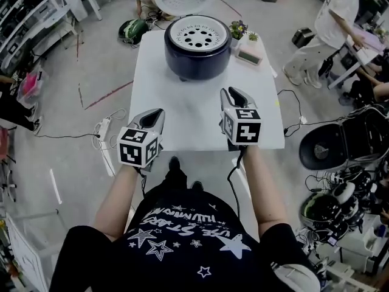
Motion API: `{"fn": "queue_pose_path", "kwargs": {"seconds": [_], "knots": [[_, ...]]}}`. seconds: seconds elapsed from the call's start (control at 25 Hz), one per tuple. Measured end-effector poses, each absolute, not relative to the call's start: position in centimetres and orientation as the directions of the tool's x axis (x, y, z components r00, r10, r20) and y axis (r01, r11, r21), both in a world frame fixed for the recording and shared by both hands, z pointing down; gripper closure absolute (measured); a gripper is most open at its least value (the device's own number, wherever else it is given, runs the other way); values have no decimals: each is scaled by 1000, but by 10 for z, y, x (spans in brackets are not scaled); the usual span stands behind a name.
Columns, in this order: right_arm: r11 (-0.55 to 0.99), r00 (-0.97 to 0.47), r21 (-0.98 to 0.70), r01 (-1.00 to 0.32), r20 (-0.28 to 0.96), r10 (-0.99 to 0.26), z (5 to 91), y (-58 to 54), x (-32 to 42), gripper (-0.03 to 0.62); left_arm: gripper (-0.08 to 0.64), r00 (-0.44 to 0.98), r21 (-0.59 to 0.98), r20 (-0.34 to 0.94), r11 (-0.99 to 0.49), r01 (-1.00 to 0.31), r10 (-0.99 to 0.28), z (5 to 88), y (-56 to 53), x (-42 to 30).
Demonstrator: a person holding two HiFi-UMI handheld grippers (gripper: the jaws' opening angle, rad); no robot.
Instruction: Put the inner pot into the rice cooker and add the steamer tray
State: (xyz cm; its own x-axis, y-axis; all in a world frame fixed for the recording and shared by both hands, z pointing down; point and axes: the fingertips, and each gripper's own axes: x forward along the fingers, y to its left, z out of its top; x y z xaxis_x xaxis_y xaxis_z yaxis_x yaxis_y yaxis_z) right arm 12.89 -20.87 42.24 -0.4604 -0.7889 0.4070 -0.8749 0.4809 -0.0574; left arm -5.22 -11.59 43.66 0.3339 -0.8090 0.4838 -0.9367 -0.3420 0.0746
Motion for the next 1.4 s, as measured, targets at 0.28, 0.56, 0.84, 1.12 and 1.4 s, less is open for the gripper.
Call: {"fn": "queue_pose_path", "kwargs": {"seconds": [0.28, 0.56, 0.84, 1.12, 1.4], "knots": [[473, -517, -209, -856, 363, -775, 449, -172, 133, 566, 560, 321, 111, 527, -311, -944, -787, 458, -68, -42], [455, -492, -192, -870, 416, -765, 465, -149, 134, 566, 560, 335, 98, 542, -337, -936, -771, 468, -50, -44], [477, -497, -166, -863, 449, -743, 473, -123, 101, 567, 560, 376, 138, 529, -360, -923, -761, 469, -38, -60], [486, -514, -189, -853, 464, -722, 482, -78, 39, 566, 560, 390, 148, 534, -371, -917, -750, 474, 0, -114], [445, -473, -182, -877, 493, -730, 489, -30, 2, 568, 560, 427, 194, 536, -385, -902, -728, 483, 43, -158]]}}
